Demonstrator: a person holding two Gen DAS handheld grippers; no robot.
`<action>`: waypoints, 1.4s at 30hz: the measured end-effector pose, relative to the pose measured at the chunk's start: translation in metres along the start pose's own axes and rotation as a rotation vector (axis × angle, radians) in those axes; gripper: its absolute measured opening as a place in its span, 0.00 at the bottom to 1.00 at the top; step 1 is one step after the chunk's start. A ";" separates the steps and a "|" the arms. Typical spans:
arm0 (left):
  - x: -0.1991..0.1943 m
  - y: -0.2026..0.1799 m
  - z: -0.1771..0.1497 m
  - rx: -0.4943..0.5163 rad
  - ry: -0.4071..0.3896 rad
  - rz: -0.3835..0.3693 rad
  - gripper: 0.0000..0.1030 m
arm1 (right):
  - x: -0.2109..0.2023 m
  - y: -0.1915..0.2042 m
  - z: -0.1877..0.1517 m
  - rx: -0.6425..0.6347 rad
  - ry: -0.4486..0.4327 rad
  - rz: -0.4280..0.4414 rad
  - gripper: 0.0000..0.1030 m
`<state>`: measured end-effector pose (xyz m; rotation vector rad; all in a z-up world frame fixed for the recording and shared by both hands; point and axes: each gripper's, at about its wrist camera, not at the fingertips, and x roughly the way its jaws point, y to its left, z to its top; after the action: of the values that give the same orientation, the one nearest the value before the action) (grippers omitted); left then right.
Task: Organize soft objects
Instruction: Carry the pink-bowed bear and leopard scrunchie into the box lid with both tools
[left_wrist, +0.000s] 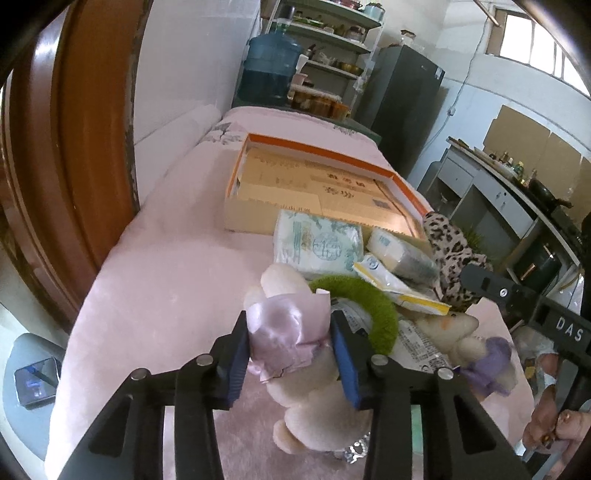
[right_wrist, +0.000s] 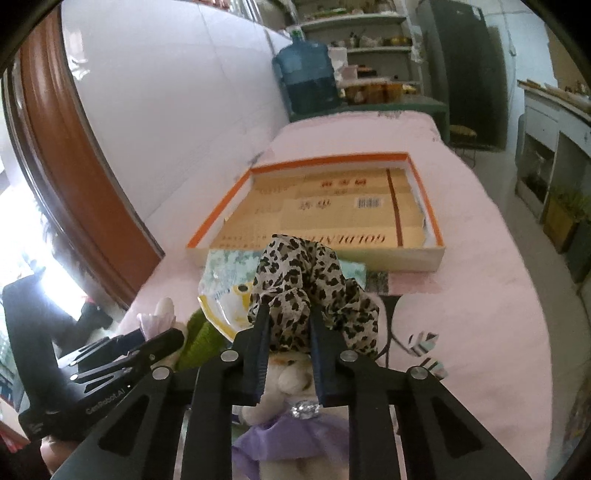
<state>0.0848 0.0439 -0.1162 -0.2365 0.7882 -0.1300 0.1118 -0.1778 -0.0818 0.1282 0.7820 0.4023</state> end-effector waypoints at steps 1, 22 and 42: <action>-0.002 0.000 0.002 0.001 -0.006 0.001 0.40 | -0.004 0.000 0.001 -0.002 -0.011 0.000 0.19; -0.054 -0.022 0.081 0.108 -0.158 -0.036 0.40 | -0.055 -0.011 0.057 -0.057 -0.119 0.021 0.16; 0.021 -0.038 0.176 0.100 -0.133 -0.006 0.40 | -0.004 -0.043 0.142 -0.079 -0.085 -0.012 0.16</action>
<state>0.2239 0.0318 -0.0012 -0.1512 0.6472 -0.1576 0.2224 -0.2135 0.0100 0.0661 0.6816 0.4136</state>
